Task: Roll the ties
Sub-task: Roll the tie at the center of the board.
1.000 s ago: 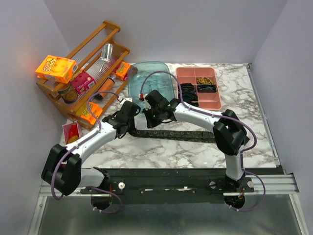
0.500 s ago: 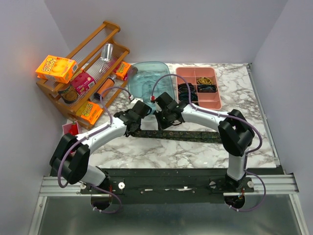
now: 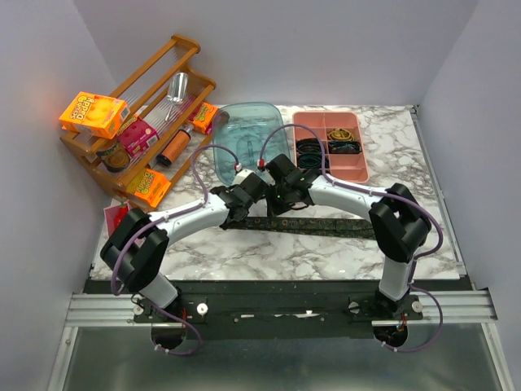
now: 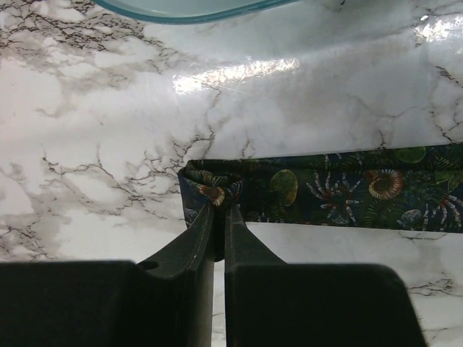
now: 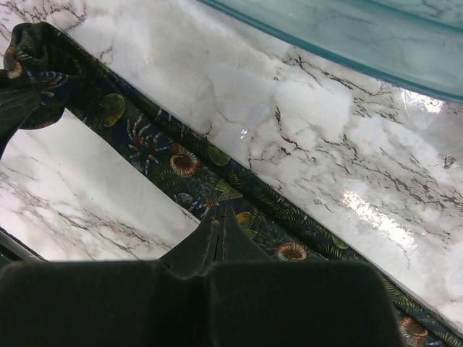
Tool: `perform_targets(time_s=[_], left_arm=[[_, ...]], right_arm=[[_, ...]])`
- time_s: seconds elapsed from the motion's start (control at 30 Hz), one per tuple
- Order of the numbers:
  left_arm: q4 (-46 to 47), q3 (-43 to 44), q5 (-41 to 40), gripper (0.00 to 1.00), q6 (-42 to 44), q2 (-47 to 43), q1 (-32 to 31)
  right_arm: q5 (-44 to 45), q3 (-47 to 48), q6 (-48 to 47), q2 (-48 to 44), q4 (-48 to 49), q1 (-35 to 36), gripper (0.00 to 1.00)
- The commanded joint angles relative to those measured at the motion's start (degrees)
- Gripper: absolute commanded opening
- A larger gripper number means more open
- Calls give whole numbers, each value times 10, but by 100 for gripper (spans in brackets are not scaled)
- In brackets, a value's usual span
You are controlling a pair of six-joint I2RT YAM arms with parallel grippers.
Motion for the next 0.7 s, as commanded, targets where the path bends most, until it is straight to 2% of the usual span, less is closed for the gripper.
perform_targets(time_s=[0.0, 0.23, 0.27, 0.37, 0.67], left_arm=[[14, 17, 0, 2, -13, 21, -11], [45, 5, 36, 21, -23, 31, -13], [51, -3, 43, 29, -26, 28, -12], [75, -19, 70, 44, -37, 22, -12], [148, -51, 137, 47, -70, 22, -11]], right_arm=[[-16, -15, 9, -15, 17, -2, 1], [-19, -19, 9, -8, 22, -2, 1], [-19, -19, 9, -7, 23, -2, 1], [-21, -19, 10, -4, 24, -2, 1], [-28, -18, 9, 4, 27, -2, 1]])
